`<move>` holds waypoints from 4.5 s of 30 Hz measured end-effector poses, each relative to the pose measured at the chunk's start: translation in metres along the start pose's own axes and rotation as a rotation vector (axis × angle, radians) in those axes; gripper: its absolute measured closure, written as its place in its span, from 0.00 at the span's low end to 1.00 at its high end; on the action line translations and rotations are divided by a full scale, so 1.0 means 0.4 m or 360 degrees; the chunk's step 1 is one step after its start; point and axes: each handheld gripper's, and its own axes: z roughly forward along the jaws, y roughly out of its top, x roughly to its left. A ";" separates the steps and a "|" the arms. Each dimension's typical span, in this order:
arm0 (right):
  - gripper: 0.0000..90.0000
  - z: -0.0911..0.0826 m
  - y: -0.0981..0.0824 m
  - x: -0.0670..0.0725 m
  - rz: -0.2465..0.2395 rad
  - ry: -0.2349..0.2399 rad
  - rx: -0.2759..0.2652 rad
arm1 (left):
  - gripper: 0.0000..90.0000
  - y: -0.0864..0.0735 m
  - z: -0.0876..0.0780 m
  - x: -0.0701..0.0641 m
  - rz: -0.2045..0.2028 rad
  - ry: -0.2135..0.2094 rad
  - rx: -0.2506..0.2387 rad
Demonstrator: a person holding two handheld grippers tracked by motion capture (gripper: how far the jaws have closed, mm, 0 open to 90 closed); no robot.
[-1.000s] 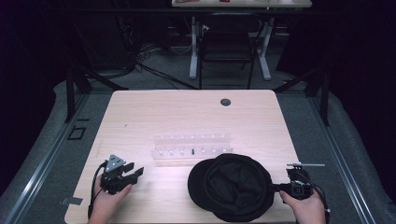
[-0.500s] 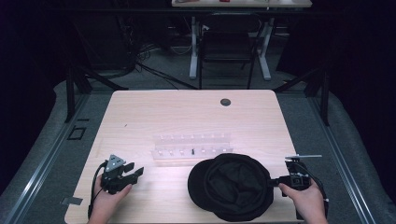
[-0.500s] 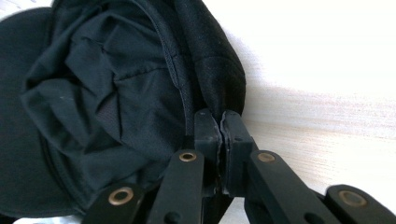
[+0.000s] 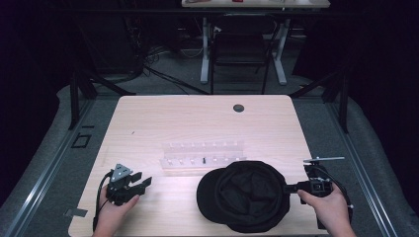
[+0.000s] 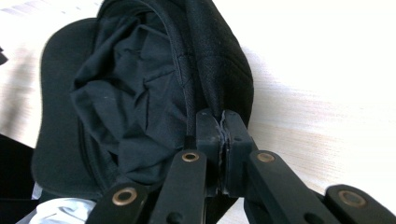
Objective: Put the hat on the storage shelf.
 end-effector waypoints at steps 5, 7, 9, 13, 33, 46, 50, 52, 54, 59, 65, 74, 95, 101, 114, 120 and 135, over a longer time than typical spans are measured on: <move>0.97 -0.016 0.007 0.024 -0.0047 -0.0015 -0.0005 | 0.59 0.000 0.000 0.002 -0.0011 0.0000 -0.0007; 0.97 -0.018 0.009 0.027 -0.0058 -0.0023 -0.0002 | 0.59 0.000 0.000 0.003 -0.0015 0.0000 -0.0007; 0.98 -0.020 0.012 0.035 -0.0065 -0.0024 0.0001 | 0.59 0.001 0.000 0.002 -0.0020 0.0000 -0.0011; 0.98 -0.029 0.020 0.043 -0.0077 0.0001 0.0000 | 0.59 0.001 -0.003 0.004 -0.0022 0.0002 -0.0010; 0.98 -0.080 0.051 0.095 -0.0046 0.0207 -0.0016 | 0.60 0.005 0.000 0.001 -0.0053 -0.0024 -0.0027; 0.98 -0.126 0.080 0.136 -0.0011 0.0363 -0.0008 | 0.60 0.002 -0.007 0.005 -0.0068 -0.0046 -0.0031; 0.98 -0.132 0.088 0.144 0.0012 0.0423 0.0000 | 0.60 0.001 -0.006 0.005 -0.0070 -0.0048 -0.0033; 0.98 -0.135 0.091 0.149 0.0021 0.0446 0.0015 | 0.60 0.002 -0.006 0.005 -0.0070 -0.0050 -0.0033; 0.98 -0.138 0.094 0.156 0.0013 0.0438 0.0017 | 0.60 0.001 -0.006 0.005 -0.0070 -0.0049 -0.0032; 0.98 -0.150 0.101 0.173 -0.0027 0.0436 -0.0018 | 0.60 0.001 -0.007 0.004 -0.0068 -0.0052 -0.0024; 0.98 -0.192 0.113 0.204 -0.0104 0.0476 -0.0101 | 0.60 0.001 -0.008 0.005 -0.0068 -0.0059 -0.0024; 0.98 -0.236 0.118 0.236 -0.0195 0.0470 -0.0234 | 0.60 0.000 -0.006 0.005 -0.0063 -0.0061 -0.0019; 0.99 -0.310 0.158 0.269 -0.0238 0.0547 -0.0464 | 0.60 0.002 -0.007 0.000 -0.0058 -0.0064 -0.0046; 0.99 -0.321 0.179 0.281 -0.0237 0.0565 -0.0490 | 0.60 0.003 -0.010 -0.001 -0.0057 -0.0058 -0.0052; 0.99 -0.323 0.224 0.303 -0.0241 0.0570 -0.0536 | 0.60 0.009 -0.015 -0.009 -0.0040 -0.0048 -0.0060; 0.99 -0.308 0.247 0.321 -0.0252 0.0586 -0.0554 | 0.65 0.024 -0.025 -0.024 -0.0055 -0.0106 -0.0109; 0.99 -0.275 0.297 0.344 -0.0233 0.0602 -0.0603 | 0.62 0.092 -0.028 -0.085 0.0051 -0.0251 -0.0191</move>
